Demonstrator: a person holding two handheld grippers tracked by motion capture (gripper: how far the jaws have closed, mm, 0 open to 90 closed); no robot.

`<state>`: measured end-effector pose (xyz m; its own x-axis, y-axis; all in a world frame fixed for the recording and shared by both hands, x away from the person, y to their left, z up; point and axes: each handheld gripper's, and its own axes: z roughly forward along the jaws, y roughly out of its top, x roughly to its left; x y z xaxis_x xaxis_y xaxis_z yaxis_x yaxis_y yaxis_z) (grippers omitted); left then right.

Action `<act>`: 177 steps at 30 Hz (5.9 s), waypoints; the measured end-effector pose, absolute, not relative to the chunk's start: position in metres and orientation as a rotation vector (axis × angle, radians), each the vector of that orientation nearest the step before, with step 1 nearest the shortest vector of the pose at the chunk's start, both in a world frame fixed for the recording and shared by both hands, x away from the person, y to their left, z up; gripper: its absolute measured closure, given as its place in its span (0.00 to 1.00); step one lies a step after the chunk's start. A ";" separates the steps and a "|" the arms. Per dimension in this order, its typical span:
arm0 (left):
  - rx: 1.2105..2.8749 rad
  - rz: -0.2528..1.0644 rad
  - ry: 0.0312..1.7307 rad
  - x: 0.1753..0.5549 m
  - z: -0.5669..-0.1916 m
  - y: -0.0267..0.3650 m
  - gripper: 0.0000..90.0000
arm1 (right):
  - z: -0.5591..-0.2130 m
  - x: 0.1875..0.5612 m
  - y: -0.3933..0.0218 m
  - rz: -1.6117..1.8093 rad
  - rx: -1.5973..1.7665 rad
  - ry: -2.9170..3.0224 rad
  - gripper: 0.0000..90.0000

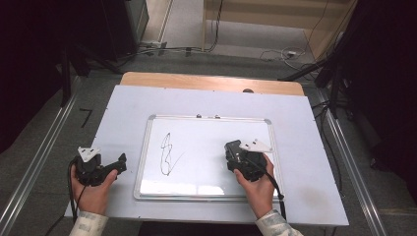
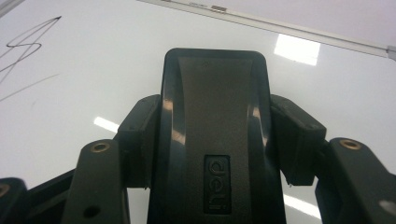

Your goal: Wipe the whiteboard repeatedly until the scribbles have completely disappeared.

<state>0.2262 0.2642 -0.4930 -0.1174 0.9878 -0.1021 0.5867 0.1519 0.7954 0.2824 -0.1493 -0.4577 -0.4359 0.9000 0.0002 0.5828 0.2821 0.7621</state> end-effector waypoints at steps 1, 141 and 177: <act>1.508 0.792 1.785 0.227 -0.493 0.264 0.07 | -0.457 0.283 -0.147 0.985 1.324 2.129 0.43; 1.507 0.768 1.764 0.228 -0.492 0.264 0.08 | -0.490 0.374 0.025 0.880 1.056 2.370 0.43; 1.503 0.766 1.771 0.227 -0.493 0.265 0.08 | -0.487 0.374 0.031 0.840 1.023 2.425 0.43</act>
